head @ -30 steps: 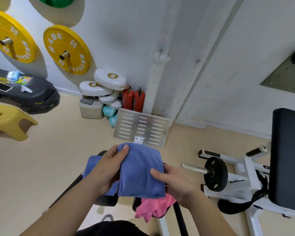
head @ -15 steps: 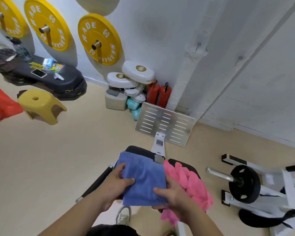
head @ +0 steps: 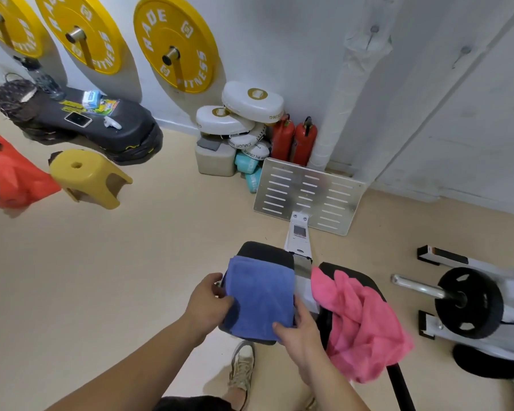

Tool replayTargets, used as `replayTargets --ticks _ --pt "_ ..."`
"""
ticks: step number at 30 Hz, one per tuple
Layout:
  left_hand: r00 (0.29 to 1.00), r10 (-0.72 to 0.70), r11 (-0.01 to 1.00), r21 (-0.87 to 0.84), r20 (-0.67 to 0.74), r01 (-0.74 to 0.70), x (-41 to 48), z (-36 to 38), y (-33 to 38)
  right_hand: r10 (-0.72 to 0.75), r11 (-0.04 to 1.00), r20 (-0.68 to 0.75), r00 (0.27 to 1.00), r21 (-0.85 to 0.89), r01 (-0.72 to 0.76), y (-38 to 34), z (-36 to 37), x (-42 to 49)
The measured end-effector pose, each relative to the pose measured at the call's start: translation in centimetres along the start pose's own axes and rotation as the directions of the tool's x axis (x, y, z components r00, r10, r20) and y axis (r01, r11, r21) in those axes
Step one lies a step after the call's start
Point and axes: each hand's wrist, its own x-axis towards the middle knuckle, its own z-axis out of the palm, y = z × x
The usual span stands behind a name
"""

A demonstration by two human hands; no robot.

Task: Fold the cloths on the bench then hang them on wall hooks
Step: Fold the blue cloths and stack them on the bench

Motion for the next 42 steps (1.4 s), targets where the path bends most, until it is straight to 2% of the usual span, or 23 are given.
replayTargets --ticks 4,9,13,15,16,17,19,21,22,23,25,27,30,34,38,39,40,42 --pt "0.997 0.065 0.998 0.03 -0.039 -0.064 0.3 0.0 0.0 -0.063 0.998 -0.081 0.995 0.022 0.065 0.0 0.5 -0.3" --pt "0.996 0.086 0.996 0.022 -0.037 -0.086 0.4 0.1 1.0 -0.094 0.995 -0.149 0.984 -0.04 0.089 -0.3 0.9 0.2" --pt "0.982 0.157 0.987 -0.024 -0.108 -0.161 0.7 -0.3 1.8 -0.078 0.993 -0.166 0.983 0.072 0.091 -1.2 1.2 0.5" --pt "0.988 0.137 0.989 0.062 -0.07 -0.132 1.4 -0.5 1.5 -0.038 0.994 -0.162 0.986 0.093 0.053 -1.5 1.1 0.7" --pt "0.99 0.133 0.978 0.172 -0.056 -0.122 1.8 -0.7 1.2 -0.026 0.997 -0.159 0.987 0.071 0.037 -1.4 1.0 0.8" --pt "0.984 0.167 0.935 0.325 -0.061 -0.138 2.0 -0.8 0.9 -0.031 0.999 -0.157 0.987 0.022 0.035 -1.3 1.0 0.9" --pt "0.921 0.389 0.743 0.603 -0.036 -0.29 2.1 -0.6 0.3 -0.082 0.995 -0.195 0.977 -0.075 0.069 -1.0 1.0 1.1" --pt "0.778 0.611 0.492 0.7 0.145 -0.517 2.1 0.1 -0.2 -0.146 0.987 -0.272 0.951 -0.111 0.12 -1.1 0.9 1.0" --pt "0.734 0.636 0.403 0.711 0.236 -0.577 2.1 0.7 -0.3 -0.17 0.983 -0.291 0.941 -0.121 0.14 -1.0 0.8 1.0" --pt "0.736 0.601 0.363 0.714 0.312 -0.599 2.1 1.4 -0.3 -0.191 0.978 -0.281 0.94 -0.14 0.157 -1.0 0.6 0.9" --pt "0.789 0.471 0.327 0.753 0.394 -0.571 2.5 2.6 -0.4 -0.194 0.968 -0.215 0.957 -0.203 0.15 -0.9 0.3 0.7" --pt "0.817 0.411 0.276 0.798 0.405 -0.535 2.7 3.3 -0.2 -0.158 0.97 -0.176 0.972 -0.211 0.119 -0.4 -0.1 0.9" --pt "0.829 0.395 0.255 0.82 0.395 -0.512 2.9 3.8 -0.1 -0.092 0.98 -0.185 0.979 -0.189 0.056 0.0 -0.2 1.3" --pt "0.841 0.378 0.234 0.839 0.387 -0.491 3.4 4.2 0.2 -0.071 0.963 -0.192 0.979 -0.268 0.017 -0.3 -0.4 1.5" --pt "0.848 0.36 0.236 0.841 0.389 -0.486 2.5 4.4 1.0 -0.046 0.992 -0.176 0.983 -0.124 0.024 -1.0 -2.1 -0.3" --pt "0.829 0.403 0.229 0.834 0.388 -0.502 2.0 4.7 1.3 -0.044 0.995 -0.188 0.981 -0.095 0.027 -1.1 -2.9 -1.0" --pt "0.78 0.488 0.213 0.813 0.392 -0.542 1.4 5.3 1.7 -0.047 0.997 -0.205 0.978 -0.071 0.033 -1.0 -3.8 -1.7" --pt "0.614 0.668 0.176 0.713 0.42 -0.679 0.1 7.4 2.3 -0.04 0.999 -0.237 0.971 -0.022 0.036 -0.7 -5.8 -3.3"
